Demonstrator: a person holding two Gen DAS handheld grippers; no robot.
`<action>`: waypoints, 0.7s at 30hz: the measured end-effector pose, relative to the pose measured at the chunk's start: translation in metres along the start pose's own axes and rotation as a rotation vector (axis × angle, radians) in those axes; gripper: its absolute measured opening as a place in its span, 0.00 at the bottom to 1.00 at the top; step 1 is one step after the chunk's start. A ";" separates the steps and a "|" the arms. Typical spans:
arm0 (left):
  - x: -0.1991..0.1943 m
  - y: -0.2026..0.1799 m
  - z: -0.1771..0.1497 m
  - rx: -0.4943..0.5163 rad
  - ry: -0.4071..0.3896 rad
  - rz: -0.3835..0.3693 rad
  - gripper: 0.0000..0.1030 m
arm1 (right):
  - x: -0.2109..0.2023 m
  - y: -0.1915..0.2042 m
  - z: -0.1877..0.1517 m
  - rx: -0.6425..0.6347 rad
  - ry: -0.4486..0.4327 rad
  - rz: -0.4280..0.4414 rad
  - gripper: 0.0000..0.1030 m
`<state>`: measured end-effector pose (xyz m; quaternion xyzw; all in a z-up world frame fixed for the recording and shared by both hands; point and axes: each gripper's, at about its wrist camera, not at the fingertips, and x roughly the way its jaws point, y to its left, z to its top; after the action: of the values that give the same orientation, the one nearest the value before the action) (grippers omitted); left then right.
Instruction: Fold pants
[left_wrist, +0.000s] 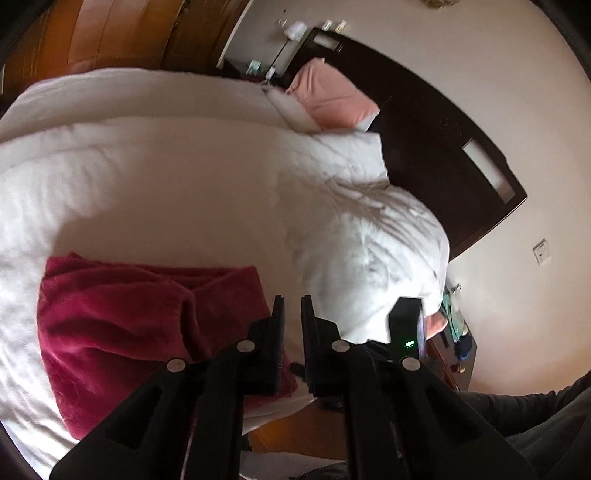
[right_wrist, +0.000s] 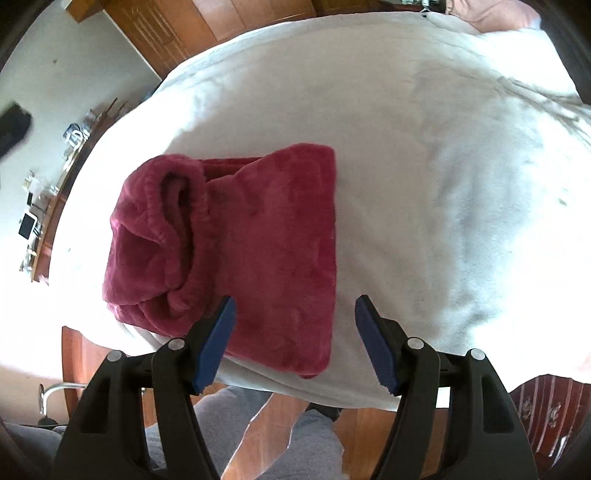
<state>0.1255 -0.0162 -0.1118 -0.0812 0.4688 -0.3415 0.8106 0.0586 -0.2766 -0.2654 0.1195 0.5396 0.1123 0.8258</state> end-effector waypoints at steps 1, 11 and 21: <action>0.002 0.005 -0.002 -0.012 0.010 0.012 0.08 | -0.001 -0.001 -0.001 0.006 -0.003 0.008 0.67; -0.036 0.086 -0.029 -0.199 0.009 0.205 0.10 | 0.020 0.031 0.010 -0.023 0.027 0.128 0.67; -0.063 0.128 -0.061 -0.229 0.011 0.310 0.62 | 0.067 0.082 0.044 0.027 0.099 0.247 0.77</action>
<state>0.1165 0.1316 -0.1585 -0.0980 0.5157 -0.1575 0.8364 0.1211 -0.1816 -0.2804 0.1905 0.5624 0.2118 0.7763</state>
